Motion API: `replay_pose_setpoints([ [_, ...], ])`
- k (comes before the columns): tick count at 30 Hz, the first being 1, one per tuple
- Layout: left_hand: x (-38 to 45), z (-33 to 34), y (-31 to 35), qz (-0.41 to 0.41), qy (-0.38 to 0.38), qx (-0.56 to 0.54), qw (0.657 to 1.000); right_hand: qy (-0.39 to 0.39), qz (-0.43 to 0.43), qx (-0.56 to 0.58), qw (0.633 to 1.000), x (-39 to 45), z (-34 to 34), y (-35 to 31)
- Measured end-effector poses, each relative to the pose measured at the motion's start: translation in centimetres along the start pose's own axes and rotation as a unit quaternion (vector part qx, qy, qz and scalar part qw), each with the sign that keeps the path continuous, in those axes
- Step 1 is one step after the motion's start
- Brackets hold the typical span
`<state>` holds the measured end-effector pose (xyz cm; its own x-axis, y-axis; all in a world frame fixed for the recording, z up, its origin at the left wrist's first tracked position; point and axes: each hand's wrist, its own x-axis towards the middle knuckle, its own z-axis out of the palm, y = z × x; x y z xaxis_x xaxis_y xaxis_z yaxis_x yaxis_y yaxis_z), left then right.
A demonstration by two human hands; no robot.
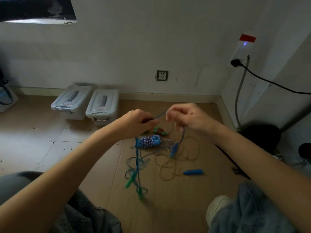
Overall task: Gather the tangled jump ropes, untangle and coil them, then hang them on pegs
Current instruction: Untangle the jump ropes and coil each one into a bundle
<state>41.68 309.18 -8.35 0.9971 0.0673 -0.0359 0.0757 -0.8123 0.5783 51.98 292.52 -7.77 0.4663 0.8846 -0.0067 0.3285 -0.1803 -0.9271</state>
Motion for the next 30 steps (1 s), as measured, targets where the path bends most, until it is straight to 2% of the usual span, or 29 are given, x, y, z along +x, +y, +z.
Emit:
replay_pose_setpoints([
  [1, -0.2, 0.5, -0.4, -0.031, -0.029, 0.024, 0.999, 0.083, -0.009, 0.064, 0.994, 0.1, -0.6, -0.3],
  [3, -0.9, 2.1, -1.6, -0.115, -0.116, 0.101, 0.981, 0.23, -0.037, 0.175, 0.957, 0.2, -2.3, -0.6],
  [4, -1.2, 2.7, -2.1, -0.152, -0.154, 0.13, 0.968, 0.27, -0.046, 0.18, 0.945, 0.1, -2.9, -0.6],
  [5, -1.4, 2.9, -2.3, -0.173, -0.163, 0.142, 0.961, 0.283, -0.04, 0.137, 0.949, 0.0, -3.4, -0.3],
  [6, -1.2, 2.7, -2.3, -0.171, -0.146, 0.134, 0.965, 0.258, -0.011, 0.063, 0.964, -0.1, -3.6, 0.1],
  [7, -0.9, 2.1, -2.0, -0.148, -0.101, 0.088, 0.98, 0.194, 0.04, -0.034, 0.98, -0.4, -3.5, 0.4],
  [8, -0.5, 1.3, -1.4, -0.125, -0.045, -0.007, 0.991, 0.105, 0.105, -0.133, 0.98, -0.6, -3.1, 0.7],
  [9, -0.3, 0.6, -0.6, -0.098, 0.003, -0.11, 0.989, 0.015, 0.167, -0.226, 0.96, -0.8, -2.6, 1.1],
  [10, -0.1, 0.1, 0.0, -0.068, 0.024, -0.168, 0.983, -0.048, 0.213, -0.301, 0.928, -0.9, -2.1, 1.6],
  [11, 0.0, -0.1, 0.7, -0.047, 0.003, -0.155, 0.987, -0.064, 0.229, -0.346, 0.908, -1.0, -1.8, 2.0],
  [12, -0.1, 0.2, 1.3, -0.038, -0.039, -0.105, 0.993, -0.053, 0.211, -0.347, 0.912, -0.9, -1.4, 2.0],
  [13, -0.1, 0.8, 1.5, -0.03, -0.076, -0.051, 0.995, -0.045, 0.169, -0.313, 0.934, -0.8, -1.0, 1.5],
  [15, -0.2, 1.3, 1.7, -0.023, -0.101, -0.021, 0.994, -0.083, 0.102, -0.184, 0.974, -0.4, -0.5, 1.0],
  [17, 0.0, 0.8, 1.8, -0.024, -0.064, -0.043, 0.997, -0.146, 0.078, -0.096, 0.982, -0.5, 0.0, 0.7],
  [18, 0.0, 0.4, 1.6, -0.025, -0.043, -0.048, 0.998, -0.145, 0.066, -0.055, 0.986, -0.6, 0.1, 0.4],
  [21, -0.5, 0.1, 0.2, -0.042, -0.034, 0.041, 0.998, -0.044, 0.022, 0.117, 0.992, -0.4, -0.6, -0.4],
  [23, -0.9, 0.6, -1.3, -0.078, -0.066, 0.132, 0.986, 0.043, -0.01, 0.223, 0.974, -0.2, -1.8, -0.9],
  [24, -1.1, 0.8, -1.8, -0.101, -0.094, 0.14, 0.981, 0.073, -0.016, 0.247, 0.966, -0.2, -2.4, -1.0],
  [26, -1.3, 1.1, -2.3, -0.128, -0.145, 0.038, 0.98, 0.096, -0.007, 0.219, 0.971, -0.2, -2.8, -0.7],
  [28, -1.1, 0.7, -2.1, -0.147, -0.125, -0.141, 0.971, 0.102, 0.029, 0.157, 0.982, -0.2, -2.4, 0.0],
  [30, -1.1, -0.3, -1.7, -0.152, -0.09, -0.308, 0.935, 0.134, 0.07, 0.07, 0.986, -0.2, -1.8, 0.8],
])
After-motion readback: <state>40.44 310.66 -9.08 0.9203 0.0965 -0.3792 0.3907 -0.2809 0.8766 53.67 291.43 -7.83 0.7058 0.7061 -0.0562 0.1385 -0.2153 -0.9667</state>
